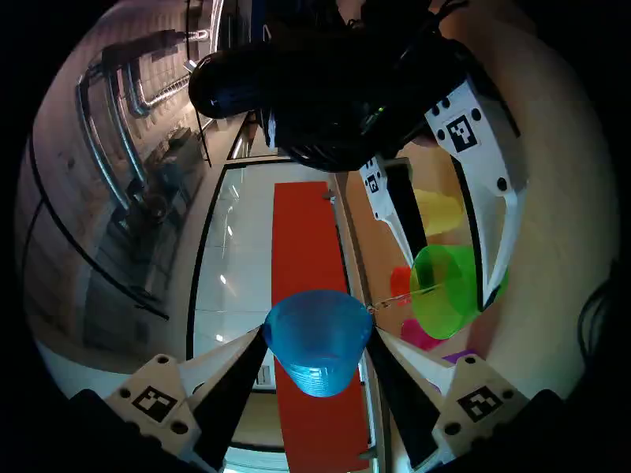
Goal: Pour water
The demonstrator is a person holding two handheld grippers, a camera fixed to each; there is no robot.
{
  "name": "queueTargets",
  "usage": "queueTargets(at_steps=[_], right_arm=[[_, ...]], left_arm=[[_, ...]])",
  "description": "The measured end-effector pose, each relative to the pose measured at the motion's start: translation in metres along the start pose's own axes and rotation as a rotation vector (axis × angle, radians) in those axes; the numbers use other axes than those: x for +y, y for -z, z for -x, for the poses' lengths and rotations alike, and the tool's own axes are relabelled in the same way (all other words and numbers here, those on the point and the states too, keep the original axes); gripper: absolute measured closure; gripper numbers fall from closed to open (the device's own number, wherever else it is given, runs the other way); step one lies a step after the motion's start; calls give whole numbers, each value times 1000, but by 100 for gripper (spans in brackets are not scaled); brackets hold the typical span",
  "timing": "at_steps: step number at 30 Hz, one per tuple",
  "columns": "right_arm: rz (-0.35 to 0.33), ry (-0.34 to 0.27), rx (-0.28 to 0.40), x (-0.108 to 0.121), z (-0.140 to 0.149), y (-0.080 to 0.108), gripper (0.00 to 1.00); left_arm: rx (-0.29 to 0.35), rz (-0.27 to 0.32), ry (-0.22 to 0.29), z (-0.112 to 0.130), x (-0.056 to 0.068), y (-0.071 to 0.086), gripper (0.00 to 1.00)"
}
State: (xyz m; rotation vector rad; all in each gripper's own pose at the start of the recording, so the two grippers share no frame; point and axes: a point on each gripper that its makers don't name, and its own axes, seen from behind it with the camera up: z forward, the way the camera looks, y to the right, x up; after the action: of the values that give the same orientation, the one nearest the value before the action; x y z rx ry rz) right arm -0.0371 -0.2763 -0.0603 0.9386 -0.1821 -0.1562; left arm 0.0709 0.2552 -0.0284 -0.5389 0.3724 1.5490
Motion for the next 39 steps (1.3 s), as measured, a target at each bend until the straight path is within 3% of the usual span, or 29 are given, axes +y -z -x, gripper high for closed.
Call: queueTargets(at_steps=[9,26,31,39], right_arm=[[0,-2,2,1,0,0,9],[6,-2,1,3,-1,0,9],[11,-5,0,3,-1,1,10],[17,-9,7,3,-6,3,9]], left_arm=[[4,-11,-42,-2,-2,0,12],[-6,-19,-19,3,-6,-2,12],[-22,-12,46,12,-5,-3,12],[-39,5,241,23,-1,-5,12]])
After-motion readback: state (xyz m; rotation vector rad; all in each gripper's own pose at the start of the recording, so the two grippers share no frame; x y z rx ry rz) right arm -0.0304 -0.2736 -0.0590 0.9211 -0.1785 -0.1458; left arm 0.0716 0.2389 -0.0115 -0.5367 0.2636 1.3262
